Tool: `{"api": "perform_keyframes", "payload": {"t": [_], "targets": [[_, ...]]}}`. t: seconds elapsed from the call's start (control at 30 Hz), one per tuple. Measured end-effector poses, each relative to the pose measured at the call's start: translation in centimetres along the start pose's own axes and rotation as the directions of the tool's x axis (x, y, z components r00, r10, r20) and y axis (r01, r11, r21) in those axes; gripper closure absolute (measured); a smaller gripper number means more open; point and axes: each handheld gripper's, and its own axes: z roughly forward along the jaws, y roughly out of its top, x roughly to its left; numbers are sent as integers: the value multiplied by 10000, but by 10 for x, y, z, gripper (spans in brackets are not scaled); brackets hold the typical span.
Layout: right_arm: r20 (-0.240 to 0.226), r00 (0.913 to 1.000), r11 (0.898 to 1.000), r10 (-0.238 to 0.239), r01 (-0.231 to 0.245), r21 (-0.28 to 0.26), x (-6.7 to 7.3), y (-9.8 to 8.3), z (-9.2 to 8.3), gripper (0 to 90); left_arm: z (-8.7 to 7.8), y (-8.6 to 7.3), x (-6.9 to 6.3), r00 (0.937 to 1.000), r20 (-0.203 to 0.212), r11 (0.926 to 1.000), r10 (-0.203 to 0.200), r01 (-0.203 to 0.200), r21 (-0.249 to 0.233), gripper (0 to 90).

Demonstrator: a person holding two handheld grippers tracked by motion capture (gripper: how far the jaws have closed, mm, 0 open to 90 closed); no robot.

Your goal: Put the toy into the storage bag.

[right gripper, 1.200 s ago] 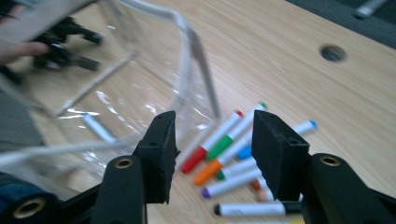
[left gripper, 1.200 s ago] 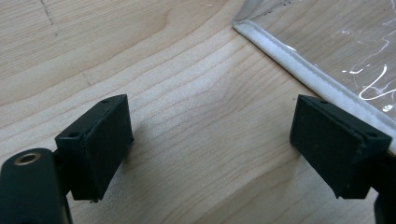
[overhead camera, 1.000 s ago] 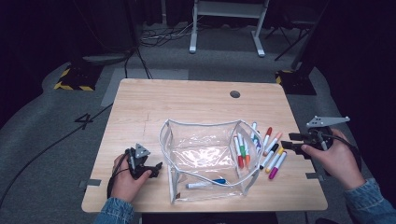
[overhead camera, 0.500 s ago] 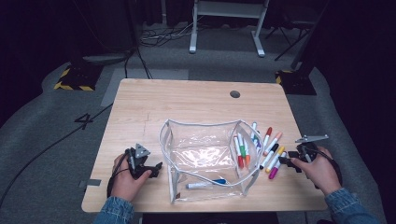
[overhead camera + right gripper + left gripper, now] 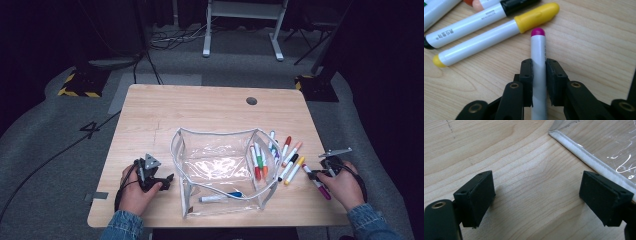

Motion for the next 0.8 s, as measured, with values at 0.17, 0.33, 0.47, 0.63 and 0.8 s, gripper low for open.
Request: {"api": "perform_keyframes", "payload": {"t": [0.17, 0.33, 0.47, 0.63, 0.8], "targets": [[-71, 9999, 9999, 144, -143, 91, -1, 0, -4, 770, 0, 0, 0, 10000, 1, 10000, -6, 6, 8, 134], [-439, 9990, 9993, 8, -25, -382, 4, 11, -24, 770, 0, 0, 0, 10000, 1, 10000, -8, 8, 7, 134], [-611, 9978, 9981, -245, 209, -588, 11, 20, -38, 771, 0, 0, 0, 10000, -1, 10000, -8, 8, 7, 134], [-925, 9928, 9931, -757, 668, -961, 25, 37, -59, 770, 0, 0, 0, 10000, -14, 10000, 2, -2, 23, 134], [-1121, 9841, 9830, -1381, 1224, -1368, 41, 58, -81, 771, -1, 0, 0, 10000, -6, 10000, -10, 10, 47, 135]]}}
